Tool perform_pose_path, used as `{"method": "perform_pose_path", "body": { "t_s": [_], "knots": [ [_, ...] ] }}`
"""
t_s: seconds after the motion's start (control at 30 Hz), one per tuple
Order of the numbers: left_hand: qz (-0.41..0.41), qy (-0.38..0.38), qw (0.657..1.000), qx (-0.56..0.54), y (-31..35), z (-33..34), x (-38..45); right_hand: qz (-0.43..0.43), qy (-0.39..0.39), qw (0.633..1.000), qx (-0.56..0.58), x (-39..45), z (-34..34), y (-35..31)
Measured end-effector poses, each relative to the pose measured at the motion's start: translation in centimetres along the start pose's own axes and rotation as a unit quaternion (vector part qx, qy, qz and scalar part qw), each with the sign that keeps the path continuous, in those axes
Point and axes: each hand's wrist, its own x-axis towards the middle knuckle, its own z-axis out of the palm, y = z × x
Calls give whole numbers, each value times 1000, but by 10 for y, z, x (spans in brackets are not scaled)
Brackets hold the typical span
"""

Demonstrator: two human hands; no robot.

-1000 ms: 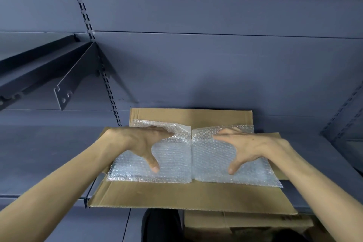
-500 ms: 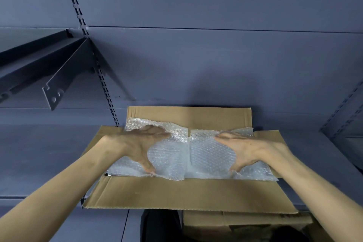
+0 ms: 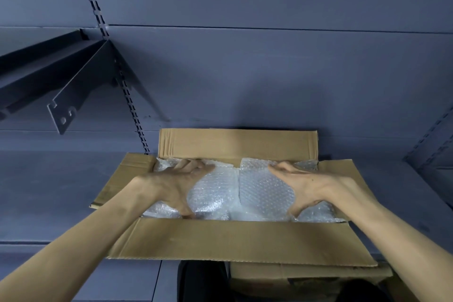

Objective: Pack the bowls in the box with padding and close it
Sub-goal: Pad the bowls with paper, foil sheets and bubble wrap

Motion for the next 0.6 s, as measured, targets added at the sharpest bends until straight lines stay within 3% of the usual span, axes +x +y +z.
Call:
{"method": "perform_pose_path", "body": {
  "t_s": [0.23,0.43,0.5,0.6],
  "knots": [
    [-9,88,996,32,6,24,0,-13,-3,1000,-9,7,0,3],
    [5,82,997,-12,-8,24,-1,-13,12,1000,-10,-3,-9,1],
    [27,68,997,-30,-12,19,-3,-17,54,998,-16,-7,-18,-9],
    [44,65,996,-47,-21,15,-5,-92,189,978,19,-8,-24,-45]
  ]
}}
